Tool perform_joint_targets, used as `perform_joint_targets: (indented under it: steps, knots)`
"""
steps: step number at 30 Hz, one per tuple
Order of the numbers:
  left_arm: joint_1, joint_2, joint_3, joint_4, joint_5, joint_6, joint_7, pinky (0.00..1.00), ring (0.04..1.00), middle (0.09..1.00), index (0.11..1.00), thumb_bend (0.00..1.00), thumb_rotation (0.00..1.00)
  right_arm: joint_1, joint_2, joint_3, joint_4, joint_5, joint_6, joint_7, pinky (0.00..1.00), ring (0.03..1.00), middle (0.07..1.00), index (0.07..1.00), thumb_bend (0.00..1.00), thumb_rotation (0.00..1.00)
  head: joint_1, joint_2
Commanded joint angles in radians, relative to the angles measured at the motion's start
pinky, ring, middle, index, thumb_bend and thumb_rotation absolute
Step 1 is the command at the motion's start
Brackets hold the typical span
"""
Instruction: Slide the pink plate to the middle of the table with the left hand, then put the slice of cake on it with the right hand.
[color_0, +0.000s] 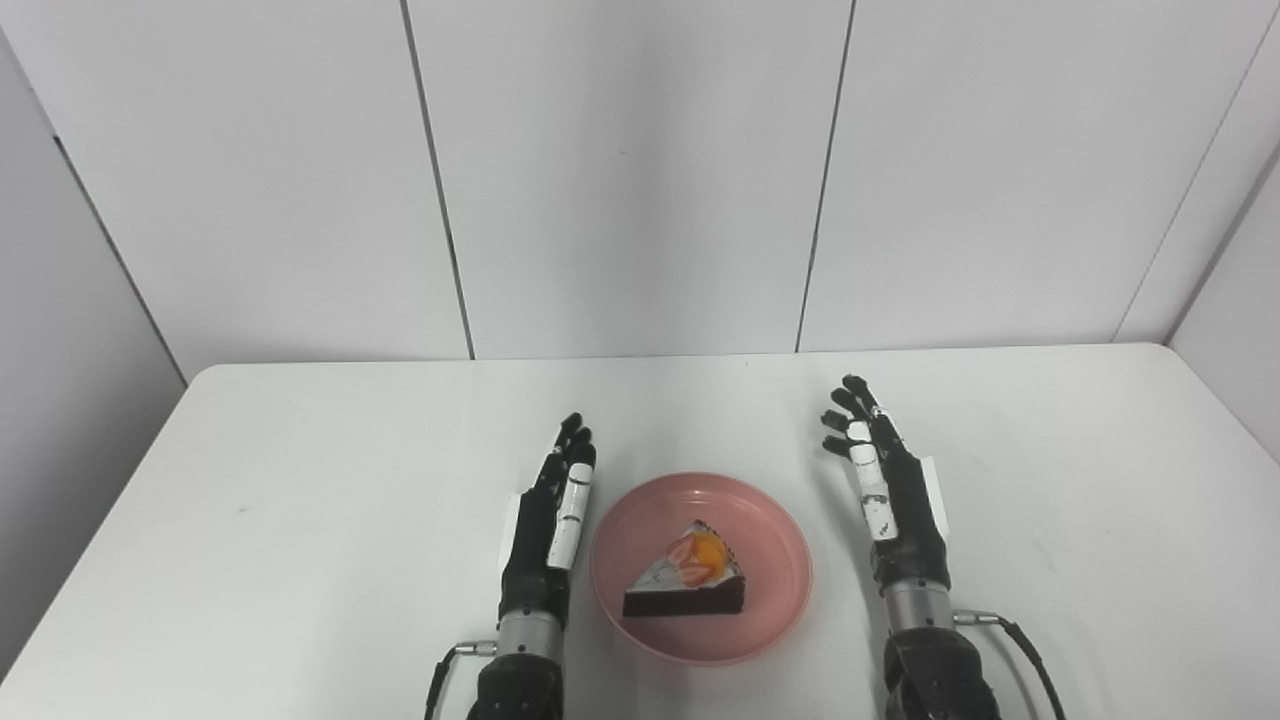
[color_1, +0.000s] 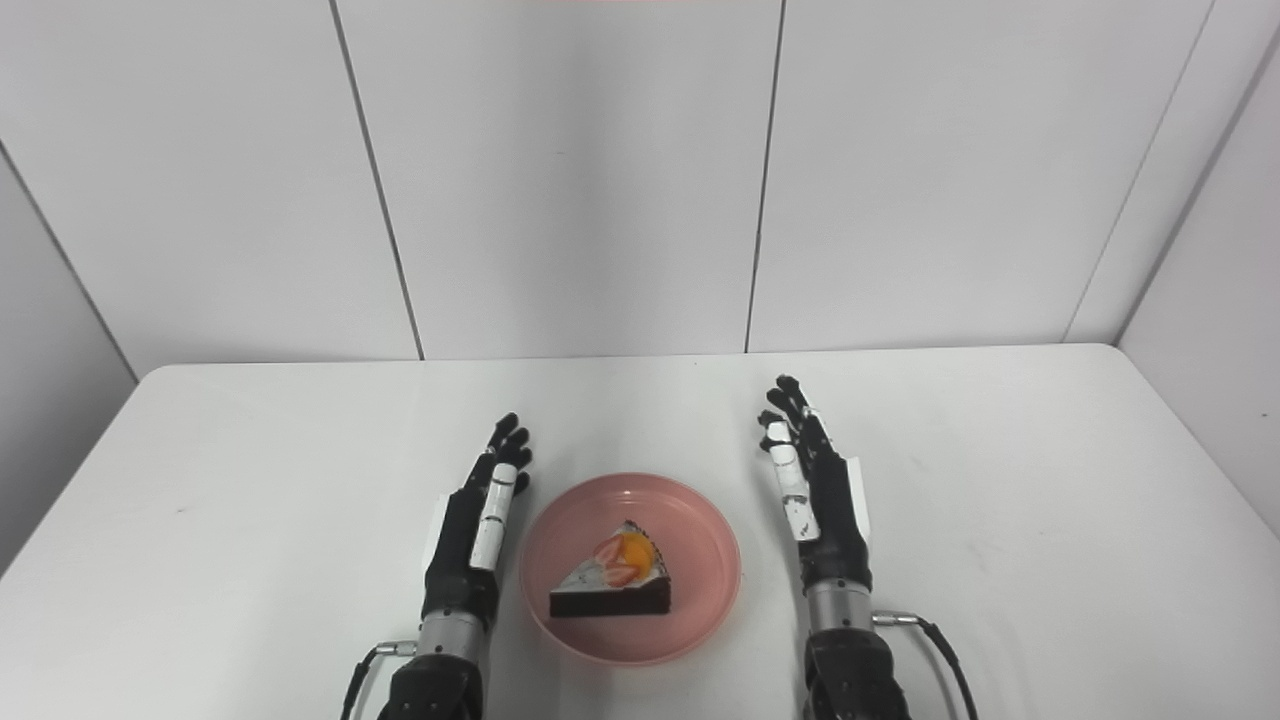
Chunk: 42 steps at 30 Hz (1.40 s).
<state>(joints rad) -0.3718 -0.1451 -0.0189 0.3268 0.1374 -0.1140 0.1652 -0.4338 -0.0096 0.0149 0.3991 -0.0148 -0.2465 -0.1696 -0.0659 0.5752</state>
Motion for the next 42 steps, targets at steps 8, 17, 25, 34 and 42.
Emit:
perform_joint_targets:
  steps: [8, 17, 25, 34, 42]
  knots:
    - [0.020, 0.006, -0.006, -0.011, 0.023, 0.023, 0.020, 1.00, 1.000, 1.000, 0.975, 0.65, 1.00, 0.047, 0.018, -0.017, -0.018, 0.052, 0.134, 0.066, 0.77, 0.810, 0.838, 0.837, 0.72, 1.00, 0.003, -0.001]
    - [0.017, 0.003, -0.006, 0.000, 0.018, 0.023, 0.022, 1.00, 0.999, 1.000, 0.972, 0.62, 1.00, 0.042, 0.012, -0.019, -0.020, 0.044, 0.194, 0.078, 0.77, 0.802, 0.826, 0.809, 0.75, 1.00, 0.004, 0.000]
    - [0.021, 0.006, -0.005, -0.015, 0.008, 0.035, 0.012, 1.00, 1.000, 1.000, 0.977, 0.61, 1.00, 0.047, 0.017, -0.016, -0.022, 0.024, 0.197, 0.076, 0.75, 0.792, 0.817, 0.803, 0.74, 1.00, 0.006, 0.006]
    - [0.024, 0.010, -0.004, -0.016, -0.022, 0.035, -0.003, 1.00, 0.995, 0.988, 0.973, 0.62, 0.97, 0.067, -0.013, 0.025, -0.009, -0.079, 0.121, 0.065, 0.78, 0.826, 0.849, 0.828, 0.69, 1.00, -0.001, 0.008]
    - [0.025, 0.007, -0.009, -0.017, -0.029, 0.039, -0.004, 1.00, 0.994, 0.989, 0.981, 0.62, 0.96, 0.073, -0.011, 0.009, -0.001, -0.056, 0.111, 0.074, 0.76, 0.813, 0.843, 0.827, 0.70, 1.00, 0.005, 0.008]
